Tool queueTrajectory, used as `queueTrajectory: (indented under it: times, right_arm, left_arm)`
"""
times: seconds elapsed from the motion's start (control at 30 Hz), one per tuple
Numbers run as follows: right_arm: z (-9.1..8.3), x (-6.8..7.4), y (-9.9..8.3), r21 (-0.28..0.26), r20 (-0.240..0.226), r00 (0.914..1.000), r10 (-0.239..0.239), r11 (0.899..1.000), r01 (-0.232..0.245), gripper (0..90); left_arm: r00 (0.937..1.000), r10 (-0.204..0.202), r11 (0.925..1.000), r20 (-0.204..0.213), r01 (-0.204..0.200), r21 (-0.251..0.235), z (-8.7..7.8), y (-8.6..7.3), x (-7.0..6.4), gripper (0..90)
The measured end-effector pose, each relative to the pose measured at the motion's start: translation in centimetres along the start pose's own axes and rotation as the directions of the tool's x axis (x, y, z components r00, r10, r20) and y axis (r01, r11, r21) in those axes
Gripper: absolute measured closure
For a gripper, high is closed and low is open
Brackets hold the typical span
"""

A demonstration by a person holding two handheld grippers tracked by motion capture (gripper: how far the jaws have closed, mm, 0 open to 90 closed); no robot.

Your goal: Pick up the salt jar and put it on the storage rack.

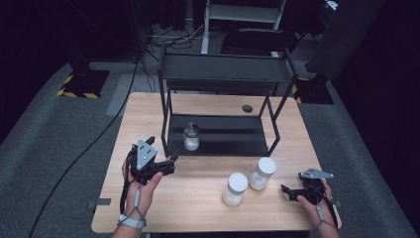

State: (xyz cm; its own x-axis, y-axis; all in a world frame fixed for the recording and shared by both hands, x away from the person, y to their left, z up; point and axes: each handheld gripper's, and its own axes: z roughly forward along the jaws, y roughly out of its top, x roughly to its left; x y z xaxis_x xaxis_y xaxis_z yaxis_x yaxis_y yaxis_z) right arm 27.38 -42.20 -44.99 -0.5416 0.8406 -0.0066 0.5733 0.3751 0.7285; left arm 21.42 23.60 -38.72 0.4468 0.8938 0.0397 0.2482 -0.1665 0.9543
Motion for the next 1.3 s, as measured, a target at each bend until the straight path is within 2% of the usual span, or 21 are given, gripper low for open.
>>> queueTrajectory:
  times: [0.2, 0.53, 0.8, 1.03, 1.3]
  right_arm:
    - [0.0, 0.0, 0.0, 0.0, 0.0, 1.0, -0.001, 1.0, 0.001, 3.6]
    - [0.0, 0.0, 0.0, 0.0, 0.0, 1.0, -0.001, 1.0, 0.001, 3.6]
    - [0.0, 0.0, 0.0, 0.0, 0.0, 1.0, 0.0, 1.0, 0.0, 3.5]
    - [0.0, 0.0, 0.0, 0.0, 0.0, 1.0, 0.0, 1.0, 0.0, 3.6]
    - [0.0, 0.1, 0.0, 0.001, 0.003, 1.0, 0.003, 1.0, -0.003, 3.6]
  left_arm:
    - [1.0, 0.002, 1.0, -0.007, -0.002, 0.005, -0.8, -1.1, 0.1, 10.3]
    - [0.9997, -0.015, 0.9982, -0.02, 0.016, 0.059, -1.7, -3.3, 0.7, 10.2]
    - [0.9986, -0.049, 0.9925, -0.021, 0.051, 0.111, -1.4, -5.1, 1.0, 10.2]
    - [0.9981, -0.055, 0.9879, -0.028, 0.058, 0.143, -1.3, -6.1, 1.0, 10.0]
    - [0.9968, -0.074, 0.9763, -0.032, 0.079, 0.201, -0.7, -7.1, 1.2, 10.0]
